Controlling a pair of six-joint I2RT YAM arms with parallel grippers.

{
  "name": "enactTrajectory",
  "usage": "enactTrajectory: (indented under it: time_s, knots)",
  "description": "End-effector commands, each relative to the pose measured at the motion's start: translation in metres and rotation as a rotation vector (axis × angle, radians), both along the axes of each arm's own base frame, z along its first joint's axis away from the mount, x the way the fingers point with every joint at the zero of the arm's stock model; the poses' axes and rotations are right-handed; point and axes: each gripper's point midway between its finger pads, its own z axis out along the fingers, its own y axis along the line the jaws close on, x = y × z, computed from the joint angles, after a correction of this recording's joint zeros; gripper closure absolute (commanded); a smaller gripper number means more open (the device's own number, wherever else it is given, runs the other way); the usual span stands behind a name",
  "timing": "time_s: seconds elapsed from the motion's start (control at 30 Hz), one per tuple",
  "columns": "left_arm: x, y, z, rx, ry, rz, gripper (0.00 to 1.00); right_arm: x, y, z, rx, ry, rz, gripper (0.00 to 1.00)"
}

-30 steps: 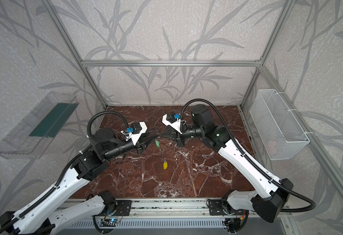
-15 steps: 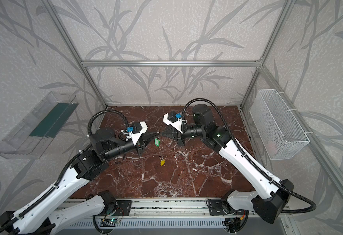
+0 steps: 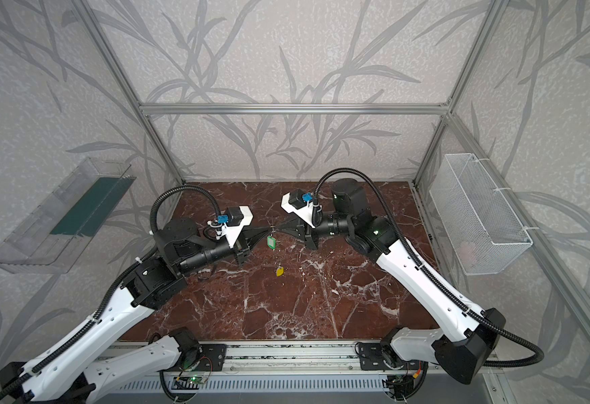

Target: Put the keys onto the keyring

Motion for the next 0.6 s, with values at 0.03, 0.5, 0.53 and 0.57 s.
enactTrajectory:
  time_s: [0.03,0.5,0.53,0.57]
  knots:
    - [-0.001,0.006,0.02,-0.035,-0.035,0.024,1.0,0.003,-0.002,0.014,0.034,-0.021,-0.019,1.0]
    - [0.029,0.026,0.043,-0.08,0.033,0.242,1.0,0.025,-0.014,0.014,0.013,0.005,-0.195,0.69]
    - [0.031,0.027,0.044,-0.072,0.052,0.258,1.0,0.025,-0.016,0.014,0.013,0.011,-0.208,0.67]
    - [0.033,0.027,0.046,-0.064,0.069,0.266,1.0,0.025,-0.018,0.014,0.018,0.015,-0.22,0.66]
